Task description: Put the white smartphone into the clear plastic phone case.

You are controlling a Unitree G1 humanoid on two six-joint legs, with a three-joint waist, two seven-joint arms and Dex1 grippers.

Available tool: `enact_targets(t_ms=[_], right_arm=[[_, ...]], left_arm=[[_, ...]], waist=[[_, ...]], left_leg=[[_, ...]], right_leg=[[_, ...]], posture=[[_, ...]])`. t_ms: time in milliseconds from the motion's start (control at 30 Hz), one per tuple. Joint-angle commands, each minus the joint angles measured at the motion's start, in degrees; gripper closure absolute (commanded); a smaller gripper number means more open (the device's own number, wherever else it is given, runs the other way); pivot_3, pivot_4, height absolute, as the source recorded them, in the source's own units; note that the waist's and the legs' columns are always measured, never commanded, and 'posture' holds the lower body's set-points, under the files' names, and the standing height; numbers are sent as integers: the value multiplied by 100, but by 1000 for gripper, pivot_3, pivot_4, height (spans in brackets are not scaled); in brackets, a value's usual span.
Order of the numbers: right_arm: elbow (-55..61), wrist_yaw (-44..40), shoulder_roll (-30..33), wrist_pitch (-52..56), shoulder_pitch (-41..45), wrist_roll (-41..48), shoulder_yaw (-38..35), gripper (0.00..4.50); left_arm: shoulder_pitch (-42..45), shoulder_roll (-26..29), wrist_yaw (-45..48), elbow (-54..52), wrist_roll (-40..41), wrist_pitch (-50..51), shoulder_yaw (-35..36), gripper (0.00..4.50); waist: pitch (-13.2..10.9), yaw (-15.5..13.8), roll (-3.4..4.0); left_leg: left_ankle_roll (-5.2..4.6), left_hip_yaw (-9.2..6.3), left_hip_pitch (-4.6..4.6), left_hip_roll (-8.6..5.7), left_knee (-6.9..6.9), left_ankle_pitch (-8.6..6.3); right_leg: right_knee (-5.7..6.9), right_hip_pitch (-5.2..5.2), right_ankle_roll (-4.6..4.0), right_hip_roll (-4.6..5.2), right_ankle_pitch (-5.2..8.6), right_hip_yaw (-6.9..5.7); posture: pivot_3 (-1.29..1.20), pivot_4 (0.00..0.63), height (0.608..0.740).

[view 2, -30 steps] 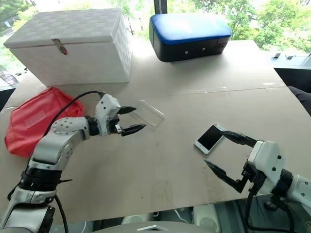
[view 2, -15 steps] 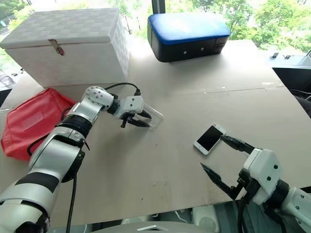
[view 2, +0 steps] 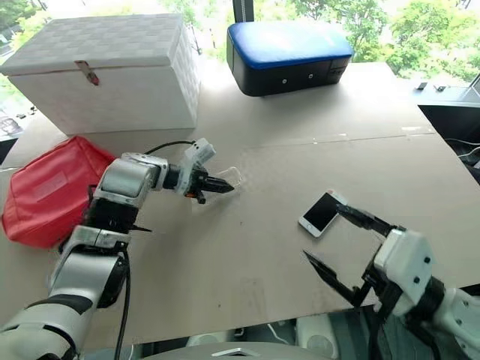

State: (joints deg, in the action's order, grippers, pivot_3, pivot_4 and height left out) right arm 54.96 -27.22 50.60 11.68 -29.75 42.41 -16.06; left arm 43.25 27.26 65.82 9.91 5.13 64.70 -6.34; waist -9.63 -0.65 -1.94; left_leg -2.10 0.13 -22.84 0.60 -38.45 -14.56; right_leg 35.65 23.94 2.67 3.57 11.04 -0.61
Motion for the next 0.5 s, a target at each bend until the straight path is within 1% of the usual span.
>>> enact_targets(t_ms=[33, 133, 200, 233, 300, 367, 400, 433, 467, 500], right_arm=[[-843, -522, 252, 552, 1014, 704, 73, 0], [-1945, -1596, 544, 688, 2050, 768, 119, 0], [-2524, -2390, 814, 913, 2556, 918, 165, 0], [-2700, -2654, 892, 994, 2746, 931, 197, 0], [-3059, -3174, 1033, 1098, 3182, 875, 292, 0], [-3285, -3415, 1060, 1158, 3607, 731, 420, 0], [-3347, -3487, 1045, 1163, 3748, 661, 461, 0], [-3384, -3561, 1035, 1149, 3833, 603, 472, 0], [-3395, -3622, 1025, 1163, 3889, 563, 468, 0], [-3376, -3673, 1016, 1186, 3907, 536, 445, 0]], left_arm=[[-212, -107, -849, -786, 114, 727, 251, 4429], [-302, -170, -1319, -991, 218, 973, 263, 4429], [-244, -408, -1782, -1048, 258, 1301, 487, 4429], [-212, -557, -2014, -1063, 276, 1469, 627, 4429], [-88, -1201, -2614, -1156, 224, 2123, 1193, 4429], [27, -1884, -3191, -1243, 153, 2592, 1806, 4429], [56, -2119, -3383, -1287, 197, 2705, 2016, 4429], [60, -2258, -3475, -1387, 333, 2757, 2117, 4193], [61, -2230, -3448, -1482, 578, 2780, 2121, 3906], [98, -2026, -3264, -1614, 893, 2780, 2033, 3739]], waist=[[-1, -11, -1], [-4, -6, 1], [-6, -17, 4], [-8, -28, 8], [-8, -33, 8], [-9, -35, 7], [-9, -29, 7], [-9, -18, 6], [-9, -16, 6], [-10, -7, 5]], left_leg=[[0, -1, 2, -4, 0, 0], [-1, -12, 12, -9, 2, 0], [-1, -17, 10, -10, 3, 0], [-1, -19, 10, -11, 3, 0], [-1, -29, 6, -13, 3, 0], [-1, -34, 2, -20, 2, 0], [-1, -34, -1, -24, 2, 0], [-1, -33, -1, -25, 2, 0], [0, -31, -3, -27, 1, 1], [0, -30, -3, -28, 2, 1]], right_leg=[[1, -1, 0, 0, 0, 1], [3, -10, -1, -6, 0, -2], [3, -10, -2, -10, 0, -6], [3, -11, -2, -10, 0, -7], [3, -14, -3, -8, 0, -13], [0, -17, 20, -2, -14, -18], [-1, -17, 21, 1, -14, -18], [-3, -17, 22, 2, -14, -17], [-3, -17, 23, 6, -14, -16], [-3, -16, 21, 8, -15, -15]], posture=[[0, 150, 740], [0, 150, 740], [0, 150, 740], [0, 150, 740], [0, 150, 740], [0, 150, 740], [0, 150, 740], [0, 150, 740], [0, 150, 740], [0, 150, 740]])
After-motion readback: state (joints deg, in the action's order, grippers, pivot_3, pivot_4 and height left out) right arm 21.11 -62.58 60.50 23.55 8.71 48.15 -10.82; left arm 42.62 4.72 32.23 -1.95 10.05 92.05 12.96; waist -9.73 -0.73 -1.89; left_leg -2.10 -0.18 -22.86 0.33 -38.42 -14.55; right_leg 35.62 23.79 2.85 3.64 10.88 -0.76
